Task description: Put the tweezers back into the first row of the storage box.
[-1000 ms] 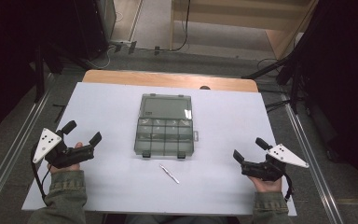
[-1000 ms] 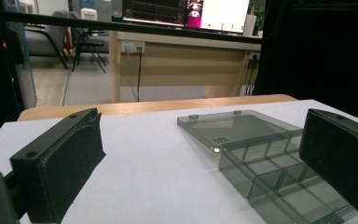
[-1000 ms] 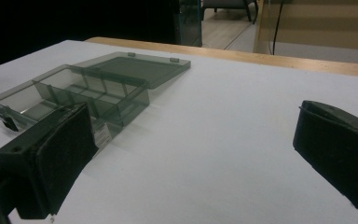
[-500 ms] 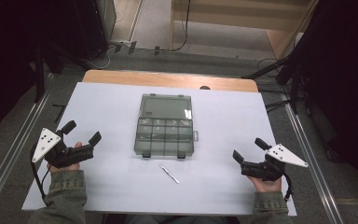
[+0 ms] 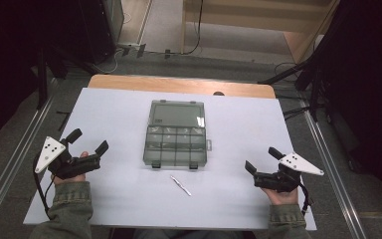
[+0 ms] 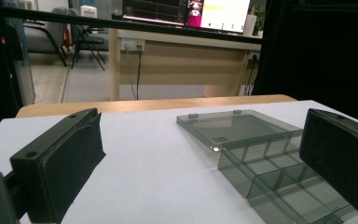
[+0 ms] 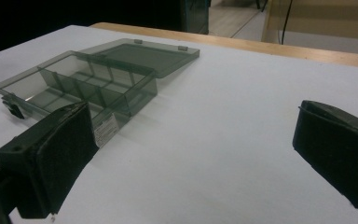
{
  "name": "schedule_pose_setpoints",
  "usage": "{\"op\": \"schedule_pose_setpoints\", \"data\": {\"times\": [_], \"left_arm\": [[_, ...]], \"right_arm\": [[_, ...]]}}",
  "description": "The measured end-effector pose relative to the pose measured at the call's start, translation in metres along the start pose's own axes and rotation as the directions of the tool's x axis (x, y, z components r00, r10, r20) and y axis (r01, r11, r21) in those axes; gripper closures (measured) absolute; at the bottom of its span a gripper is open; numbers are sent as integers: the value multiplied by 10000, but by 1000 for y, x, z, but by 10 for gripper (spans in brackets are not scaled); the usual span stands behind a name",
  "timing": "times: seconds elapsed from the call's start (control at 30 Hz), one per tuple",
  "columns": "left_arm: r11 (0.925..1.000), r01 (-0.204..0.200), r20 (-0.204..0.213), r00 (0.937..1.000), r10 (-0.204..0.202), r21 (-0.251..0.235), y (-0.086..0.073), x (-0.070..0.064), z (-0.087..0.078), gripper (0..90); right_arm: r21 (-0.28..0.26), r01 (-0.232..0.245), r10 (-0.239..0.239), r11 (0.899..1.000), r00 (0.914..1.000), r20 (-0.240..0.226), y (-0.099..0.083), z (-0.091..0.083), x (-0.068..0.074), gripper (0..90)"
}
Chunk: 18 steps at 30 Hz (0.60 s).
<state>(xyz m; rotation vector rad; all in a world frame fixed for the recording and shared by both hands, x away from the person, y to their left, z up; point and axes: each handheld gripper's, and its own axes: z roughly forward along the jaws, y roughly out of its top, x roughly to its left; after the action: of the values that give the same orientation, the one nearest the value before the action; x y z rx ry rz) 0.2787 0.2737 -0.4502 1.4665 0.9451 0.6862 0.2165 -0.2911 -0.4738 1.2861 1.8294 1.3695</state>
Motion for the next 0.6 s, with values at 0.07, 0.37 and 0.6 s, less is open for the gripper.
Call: {"op": "schedule_pose_setpoints", "data": {"times": [0.07, 0.37, 0.6], "left_arm": [[10000, -39, 10, 10000, 39, 42, 0, 0, 1, 0], [9998, -148, 89, 9999, 147, 148, -1, -2, 3, 0], [9999, -110, 96, 9999, 109, 110, -1, -2, 3, 0]], "right_arm": [[116, -35, 36, 9999, 10000, -76, 2, 1, 2, 0], [490, 173, -151, 9986, 9989, -442, 11, 6, 11, 0], [716, 402, -358, 9966, 9974, -626, 18, 12, 20, 0]]}}
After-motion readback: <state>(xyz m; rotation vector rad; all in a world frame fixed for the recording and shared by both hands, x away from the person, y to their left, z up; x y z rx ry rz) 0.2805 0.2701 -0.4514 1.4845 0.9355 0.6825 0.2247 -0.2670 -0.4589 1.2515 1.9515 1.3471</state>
